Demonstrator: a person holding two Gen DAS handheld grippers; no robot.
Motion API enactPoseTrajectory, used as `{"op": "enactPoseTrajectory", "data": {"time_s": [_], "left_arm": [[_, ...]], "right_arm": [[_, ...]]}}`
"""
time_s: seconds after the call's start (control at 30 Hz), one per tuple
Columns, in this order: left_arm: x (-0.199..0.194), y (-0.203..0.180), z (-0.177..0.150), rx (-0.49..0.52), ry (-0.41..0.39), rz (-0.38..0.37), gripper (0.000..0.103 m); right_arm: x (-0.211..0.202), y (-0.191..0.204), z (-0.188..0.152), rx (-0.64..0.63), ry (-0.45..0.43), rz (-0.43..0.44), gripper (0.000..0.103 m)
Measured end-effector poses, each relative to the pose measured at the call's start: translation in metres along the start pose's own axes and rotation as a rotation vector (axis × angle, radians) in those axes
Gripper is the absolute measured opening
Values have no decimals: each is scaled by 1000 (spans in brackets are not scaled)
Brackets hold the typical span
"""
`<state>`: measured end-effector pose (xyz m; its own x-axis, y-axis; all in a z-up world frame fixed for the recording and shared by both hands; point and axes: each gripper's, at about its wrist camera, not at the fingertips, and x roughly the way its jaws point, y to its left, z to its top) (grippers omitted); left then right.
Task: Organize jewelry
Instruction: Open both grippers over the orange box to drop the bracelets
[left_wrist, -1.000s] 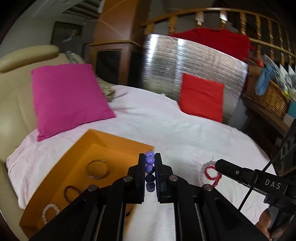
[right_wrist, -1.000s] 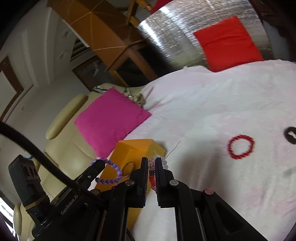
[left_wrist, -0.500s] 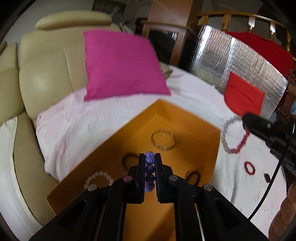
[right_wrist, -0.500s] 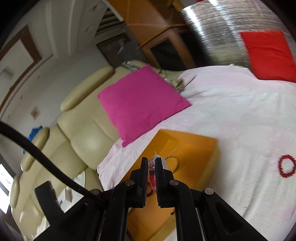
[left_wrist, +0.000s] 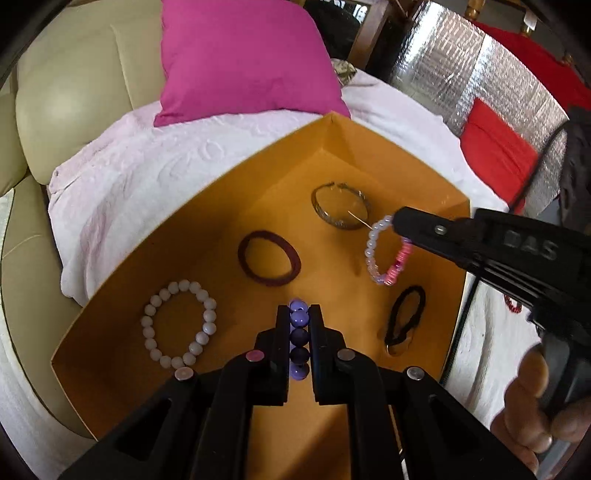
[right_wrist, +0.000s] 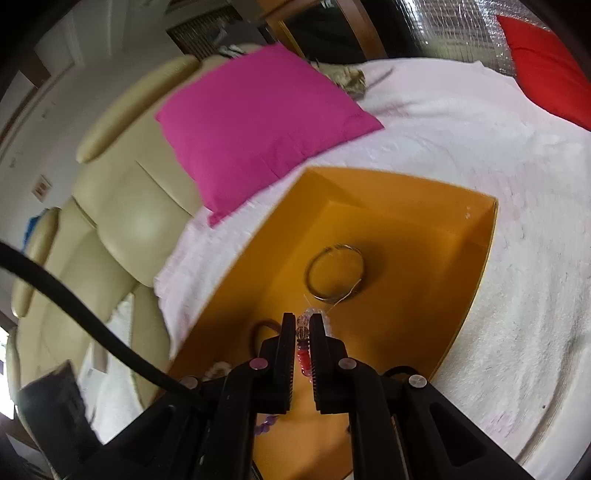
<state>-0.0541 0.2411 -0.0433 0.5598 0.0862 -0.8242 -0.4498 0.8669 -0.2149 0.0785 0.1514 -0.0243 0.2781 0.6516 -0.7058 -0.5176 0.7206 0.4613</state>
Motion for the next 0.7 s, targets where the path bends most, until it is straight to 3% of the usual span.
{"op": "enactPoseTrajectory", "data": {"time_s": [0.2, 0.27, 0.3, 0.33, 0.37, 0.5, 0.7], "left_arm": [[8, 3, 1, -4, 27, 41, 13], [9, 2, 1, 0, 28, 65, 32], [8, 2, 2, 1, 23, 73, 48], [7, 0, 2, 5, 10, 81, 56], [4, -1, 3, 15, -8, 92, 57], [-5, -14, 5, 88, -75, 134, 67], [-12, -35, 3, 179, -135, 161, 68]], "right_arm": [[5, -9, 9, 10, 13, -104, 12], [-3, -13, 12, 21, -12, -99, 12], [-9, -15, 13, 26, -32, -97, 18], [-14, -17, 14, 29, -45, -98, 26], [-20, -19, 16, 32, -60, -100, 32], [-52, -30, 17, 31, -145, -127, 32], [-111, -66, -1, 60, -240, -201, 37]]}}
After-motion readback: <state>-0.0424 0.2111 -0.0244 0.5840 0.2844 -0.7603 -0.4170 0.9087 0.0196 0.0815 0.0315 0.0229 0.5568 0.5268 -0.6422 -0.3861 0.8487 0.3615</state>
